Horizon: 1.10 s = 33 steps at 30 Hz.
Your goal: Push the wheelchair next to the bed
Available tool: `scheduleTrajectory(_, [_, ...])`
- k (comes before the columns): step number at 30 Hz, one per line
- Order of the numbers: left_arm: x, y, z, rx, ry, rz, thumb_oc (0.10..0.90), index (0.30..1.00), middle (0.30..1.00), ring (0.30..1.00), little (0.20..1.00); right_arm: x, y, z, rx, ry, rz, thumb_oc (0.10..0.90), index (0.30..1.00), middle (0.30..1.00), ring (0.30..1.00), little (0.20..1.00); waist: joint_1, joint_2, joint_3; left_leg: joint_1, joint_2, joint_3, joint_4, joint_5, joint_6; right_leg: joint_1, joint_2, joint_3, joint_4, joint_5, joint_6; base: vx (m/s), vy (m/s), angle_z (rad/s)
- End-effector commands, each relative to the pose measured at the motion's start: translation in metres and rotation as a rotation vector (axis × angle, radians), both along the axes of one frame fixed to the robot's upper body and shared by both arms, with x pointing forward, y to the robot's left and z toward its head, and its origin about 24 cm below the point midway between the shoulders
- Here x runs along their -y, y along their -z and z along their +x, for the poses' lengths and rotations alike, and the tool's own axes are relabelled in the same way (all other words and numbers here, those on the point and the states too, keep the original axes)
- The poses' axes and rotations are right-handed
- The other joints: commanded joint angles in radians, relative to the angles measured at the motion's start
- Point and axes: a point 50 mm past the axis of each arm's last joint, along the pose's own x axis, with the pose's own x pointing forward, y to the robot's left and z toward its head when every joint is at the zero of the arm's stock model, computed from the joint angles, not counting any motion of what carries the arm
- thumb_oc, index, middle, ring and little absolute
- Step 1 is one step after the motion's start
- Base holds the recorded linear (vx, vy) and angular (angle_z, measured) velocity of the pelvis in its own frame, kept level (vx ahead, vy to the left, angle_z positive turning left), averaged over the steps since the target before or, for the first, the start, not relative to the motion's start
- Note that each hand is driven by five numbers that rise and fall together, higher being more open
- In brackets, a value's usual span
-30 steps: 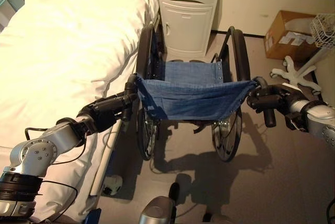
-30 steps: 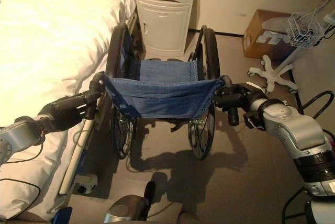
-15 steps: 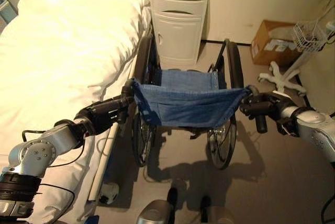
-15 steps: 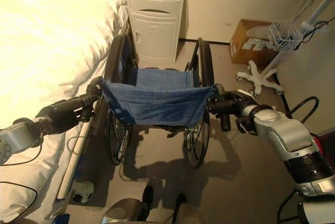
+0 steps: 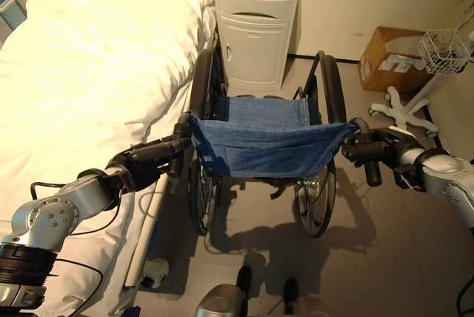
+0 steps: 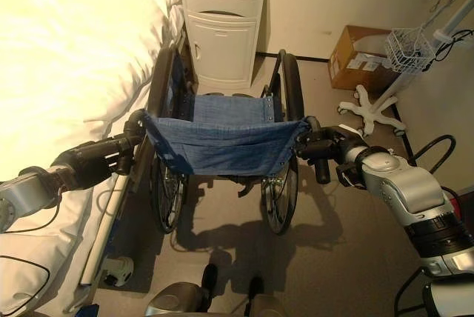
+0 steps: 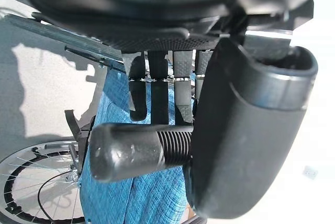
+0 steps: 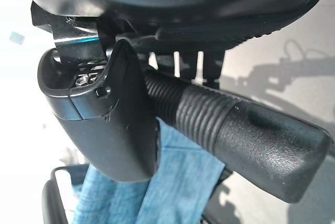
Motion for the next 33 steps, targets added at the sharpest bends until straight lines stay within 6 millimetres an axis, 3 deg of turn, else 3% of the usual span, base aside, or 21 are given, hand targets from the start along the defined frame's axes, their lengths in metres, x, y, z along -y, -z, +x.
scheduleTrajectory(1, [0.027,-0.047,0.021,0.277,0.1,-0.174,0.8,0.9,0.9,0.9,0.9,-0.041,-0.05,0.009,0.295,-0.265,0.052,0.558,0.538,0.538,0.538,0.538,-0.078,0.029,-0.16,-0.013,0.006,-0.042,0.079,-0.054,-0.084,0.031,0.038,-0.028,-0.051,0.085,-0.037,0.0,0.0,0.0])
scheduleTrajectory(2, [0.027,-0.047,0.021,0.276,0.096,-0.176,0.8,0.9,0.9,0.9,0.9,-0.041,-0.049,0.009,0.296,-0.263,0.049,0.665,0.698,0.698,0.698,0.698,-0.078,0.028,-0.16,-0.012,0.006,-0.041,0.078,-0.054,-0.084,0.032,0.038,-0.028,-0.052,0.085,-0.037,0.0,0.0,0.0])
scheduleTrajectory(3, [0.026,-0.048,0.021,0.275,0.087,-0.174,0.8,0.9,0.9,0.9,0.9,-0.04,-0.05,0.008,0.299,-0.254,0.047,0.8,0.9,0.9,0.9,0.9,-0.078,0.028,-0.159,-0.009,0.008,-0.039,0.078,-0.055,-0.084,0.034,0.037,-0.03,-0.053,0.084,-0.037,0.0,0.0,0.0])
scheduleTrajectory(16, [0.01,-0.058,0.018,0.32,-0.006,-0.15,0.8,0.9,0.9,0.9,0.9,-0.029,-0.062,0.005,0.358,-0.172,0.054,0.8,0.9,0.9,0.9,0.9,-0.077,0.023,-0.168,0.013,0.022,-0.028,0.055,-0.049,-0.087,0.049,0.04,-0.046,-0.065,0.084,-0.04,0.0,-0.001,0.0])
scheduleTrajectory(25, [-0.02,-0.081,0.006,0.406,-0.144,-0.063,0.8,0.9,0.9,0.9,0.9,0.0,-0.083,-0.007,0.475,-0.033,0.018,0.8,0.9,0.9,0.9,0.9,-0.081,0.024,-0.174,0.023,0.032,-0.026,0.047,-0.052,-0.089,0.055,0.046,-0.053,-0.06,0.071,-0.045,0.0,-0.019,0.0])
scheduleTrajectory(33, [-0.063,-0.104,-0.019,0.508,-0.328,0.118,0.8,0.9,0.9,0.9,0.9,0.046,-0.103,-0.036,0.593,0.154,-0.124,0.8,0.9,0.9,0.9,0.9,-0.099,0.028,-0.188,0.035,0.044,-0.019,0.025,-0.048,-0.094,0.058,0.06,-0.046,-0.064,0.06,-0.051,0.0,-0.005,0.0])
